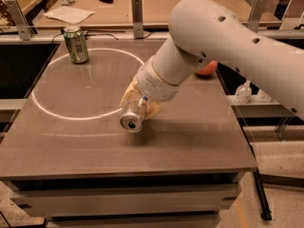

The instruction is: Knock redbull can over

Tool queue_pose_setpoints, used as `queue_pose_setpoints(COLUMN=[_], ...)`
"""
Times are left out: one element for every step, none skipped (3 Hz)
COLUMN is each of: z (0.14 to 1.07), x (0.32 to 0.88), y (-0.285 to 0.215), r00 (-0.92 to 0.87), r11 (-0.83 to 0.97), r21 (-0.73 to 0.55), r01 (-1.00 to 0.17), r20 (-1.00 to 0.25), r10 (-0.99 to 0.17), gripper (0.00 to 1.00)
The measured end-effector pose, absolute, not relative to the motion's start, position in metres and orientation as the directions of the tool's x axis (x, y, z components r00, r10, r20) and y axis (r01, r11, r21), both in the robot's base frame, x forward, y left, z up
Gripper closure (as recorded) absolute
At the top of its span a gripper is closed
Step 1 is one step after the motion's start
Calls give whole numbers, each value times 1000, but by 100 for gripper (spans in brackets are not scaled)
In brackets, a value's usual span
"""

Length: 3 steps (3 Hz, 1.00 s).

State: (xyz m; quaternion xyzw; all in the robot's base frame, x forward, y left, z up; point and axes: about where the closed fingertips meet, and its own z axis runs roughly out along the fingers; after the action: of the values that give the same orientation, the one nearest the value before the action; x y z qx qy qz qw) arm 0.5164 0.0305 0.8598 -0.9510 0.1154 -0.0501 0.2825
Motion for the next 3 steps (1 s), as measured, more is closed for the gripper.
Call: queue_pose_setpoints(z=[850, 846, 846], x=[515, 515, 516], y=[31, 30, 29], r00=[963, 960, 957], r11=[-847, -859, -846], r21=[-499, -477, -490], r01=[-183, -187, -211], r20=[81, 97, 73], r10=[-256, -263, -281], gripper=[84, 61, 37])
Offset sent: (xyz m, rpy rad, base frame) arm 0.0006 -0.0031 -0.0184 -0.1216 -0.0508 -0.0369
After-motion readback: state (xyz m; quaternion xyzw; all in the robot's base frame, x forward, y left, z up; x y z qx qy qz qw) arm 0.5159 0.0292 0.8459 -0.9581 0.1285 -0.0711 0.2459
